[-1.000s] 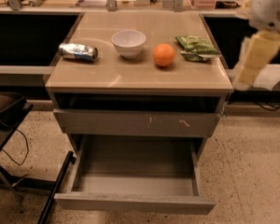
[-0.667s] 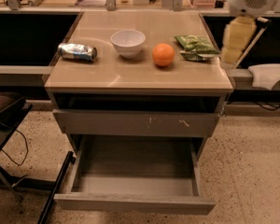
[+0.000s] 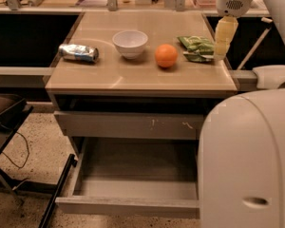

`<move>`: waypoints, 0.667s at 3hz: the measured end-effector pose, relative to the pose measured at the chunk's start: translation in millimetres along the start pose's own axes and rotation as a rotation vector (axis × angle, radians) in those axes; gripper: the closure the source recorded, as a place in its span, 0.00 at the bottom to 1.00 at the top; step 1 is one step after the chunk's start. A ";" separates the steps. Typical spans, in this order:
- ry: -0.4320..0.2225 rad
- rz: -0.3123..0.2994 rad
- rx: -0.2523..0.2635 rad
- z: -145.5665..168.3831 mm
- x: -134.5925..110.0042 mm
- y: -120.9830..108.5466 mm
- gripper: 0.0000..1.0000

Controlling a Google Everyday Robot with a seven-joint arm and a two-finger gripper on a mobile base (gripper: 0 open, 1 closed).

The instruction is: Place green jalapeno chip bag into middle drawer

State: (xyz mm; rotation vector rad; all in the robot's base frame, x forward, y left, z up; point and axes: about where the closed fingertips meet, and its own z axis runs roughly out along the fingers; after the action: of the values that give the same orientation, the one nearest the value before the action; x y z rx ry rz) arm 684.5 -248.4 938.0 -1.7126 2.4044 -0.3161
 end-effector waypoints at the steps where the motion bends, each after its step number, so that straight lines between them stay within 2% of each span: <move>1: -0.029 0.074 0.007 26.0 17.5 -24.6 0.00; 2: -0.079 0.075 0.095 9.5 7.5 -46.7 0.00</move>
Offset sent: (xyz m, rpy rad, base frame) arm 0.0201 -0.0217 -0.0188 0.0343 -0.0094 -0.0521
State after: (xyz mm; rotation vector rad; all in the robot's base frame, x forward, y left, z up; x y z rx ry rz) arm 727.0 -271.0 941.3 -1.5612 2.3509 -0.3390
